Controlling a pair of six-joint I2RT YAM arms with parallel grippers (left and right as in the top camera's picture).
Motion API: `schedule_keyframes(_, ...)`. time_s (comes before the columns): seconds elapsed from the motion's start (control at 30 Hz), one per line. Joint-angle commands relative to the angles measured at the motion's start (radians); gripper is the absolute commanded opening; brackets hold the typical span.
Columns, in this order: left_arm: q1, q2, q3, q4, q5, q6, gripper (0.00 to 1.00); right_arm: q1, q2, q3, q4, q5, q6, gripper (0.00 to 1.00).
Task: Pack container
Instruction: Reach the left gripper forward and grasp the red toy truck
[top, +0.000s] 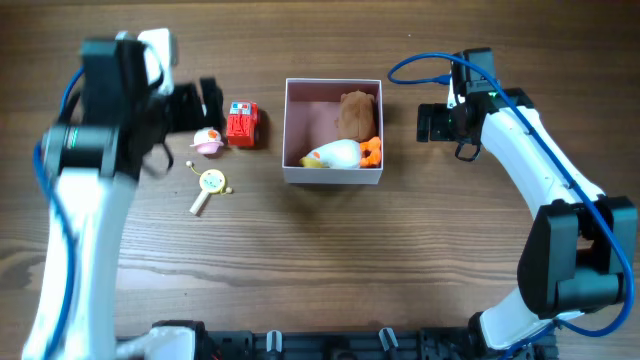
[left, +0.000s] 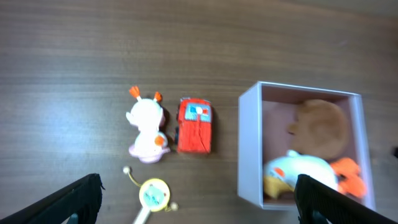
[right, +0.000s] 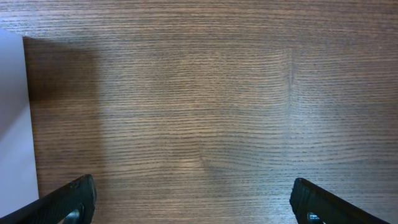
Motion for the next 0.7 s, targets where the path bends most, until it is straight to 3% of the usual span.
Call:
schedule_keyframes(0.0, 0.004, 0.198, 0.069, 0.002, 0.022, 0.033, 1.00, -0.002, -0.009, 0.001, 0.002, -0.005, -0.010, 1.00)
schedule_keyframes(0.23, 0.004, 0.393, 0.069, 0.053, 0.109, 0.033, 1.00, -0.002, -0.009, 0.001, 0.002, -0.005, -0.011, 0.99)
schedule_keyframes(0.47, -0.042, 0.417, 0.069, 0.116, 0.108, 0.066, 0.99, -0.002, -0.009, 0.001, 0.002, -0.005, -0.010, 0.99)
schedule_keyframes(0.67, -0.126, 0.431, 0.068, 0.165, -0.034, 0.047, 1.00, -0.002, -0.009, 0.001, 0.002, -0.005, -0.010, 0.99)
